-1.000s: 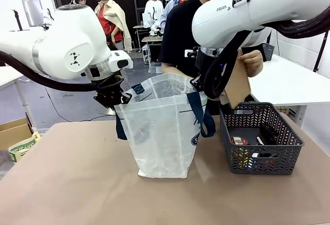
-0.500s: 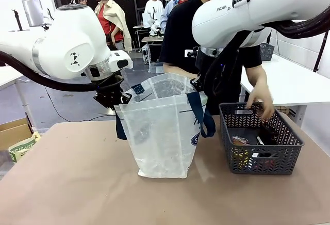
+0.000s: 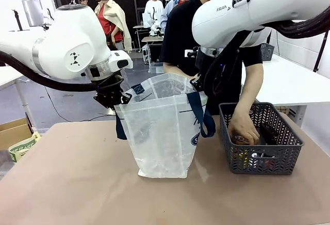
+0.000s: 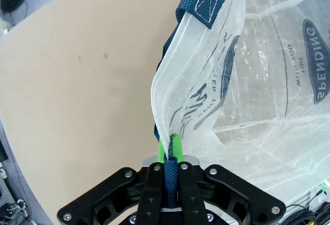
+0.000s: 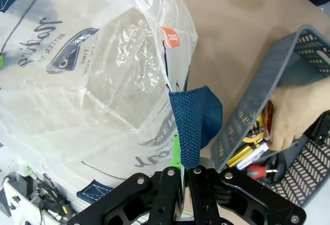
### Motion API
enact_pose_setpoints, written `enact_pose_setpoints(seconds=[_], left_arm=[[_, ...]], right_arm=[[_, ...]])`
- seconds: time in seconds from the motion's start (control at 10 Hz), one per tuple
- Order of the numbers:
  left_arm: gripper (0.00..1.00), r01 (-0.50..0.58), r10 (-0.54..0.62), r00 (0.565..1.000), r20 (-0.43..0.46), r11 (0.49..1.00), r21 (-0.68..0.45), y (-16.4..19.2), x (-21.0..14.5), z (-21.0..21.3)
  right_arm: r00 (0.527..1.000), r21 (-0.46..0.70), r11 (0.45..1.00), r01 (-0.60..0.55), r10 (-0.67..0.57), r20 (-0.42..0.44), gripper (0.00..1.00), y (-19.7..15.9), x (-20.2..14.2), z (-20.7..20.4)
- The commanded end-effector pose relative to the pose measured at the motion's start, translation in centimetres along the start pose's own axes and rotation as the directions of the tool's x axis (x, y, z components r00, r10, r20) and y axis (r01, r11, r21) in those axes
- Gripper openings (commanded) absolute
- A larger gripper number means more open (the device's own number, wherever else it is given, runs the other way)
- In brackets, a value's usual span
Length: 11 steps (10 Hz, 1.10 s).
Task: Transfer purchased items from the store into the shopping bag.
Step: Move the Reusable shopping bag to the right side of the table.
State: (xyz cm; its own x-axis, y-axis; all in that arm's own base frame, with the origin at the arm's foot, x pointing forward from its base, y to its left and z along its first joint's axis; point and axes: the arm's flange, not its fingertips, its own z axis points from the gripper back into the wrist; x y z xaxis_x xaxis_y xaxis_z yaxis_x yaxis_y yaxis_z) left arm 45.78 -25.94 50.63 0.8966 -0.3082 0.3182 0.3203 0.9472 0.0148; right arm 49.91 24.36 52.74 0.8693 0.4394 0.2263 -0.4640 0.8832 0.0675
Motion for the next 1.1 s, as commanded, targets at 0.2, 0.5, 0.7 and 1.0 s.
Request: enact_pose_setpoints(seconds=[0.2, 0.5, 0.7, 1.0], left_arm=[[0.0, 0.082, -0.082, 0.996, -0.021, 0.997, -0.005, -0.1, -0.23, 0.18], [0.0, 0.14, -0.141, 0.989, -0.047, 0.99, -0.019, -0.01, -0.23, 0.11], [0.0, 0.154, -0.156, 0.987, -0.05, 0.988, -0.032, 0.04, -0.28, 0.17], [0.0, 0.117, -0.117, 0.993, -0.026, 0.993, -0.012, 0.6, -0.04, 0.21]], right_arm=[[0.999, -0.026, 0.999, -0.042, 0.042, 0.007, 0.0, 0.1, -0.44, 0.34], [0.999, -0.045, 0.998, -0.048, 0.048, 0.013, 0.0, -0.42, -0.34, 0.39], [0.998, -0.046, 0.997, -0.056, 0.057, 0.014, 0.0, -0.44, -0.32, 0.37], [0.999, -0.047, 0.998, -0.043, 0.043, 0.005, 0.0, -0.77, -0.3, 0.24]])
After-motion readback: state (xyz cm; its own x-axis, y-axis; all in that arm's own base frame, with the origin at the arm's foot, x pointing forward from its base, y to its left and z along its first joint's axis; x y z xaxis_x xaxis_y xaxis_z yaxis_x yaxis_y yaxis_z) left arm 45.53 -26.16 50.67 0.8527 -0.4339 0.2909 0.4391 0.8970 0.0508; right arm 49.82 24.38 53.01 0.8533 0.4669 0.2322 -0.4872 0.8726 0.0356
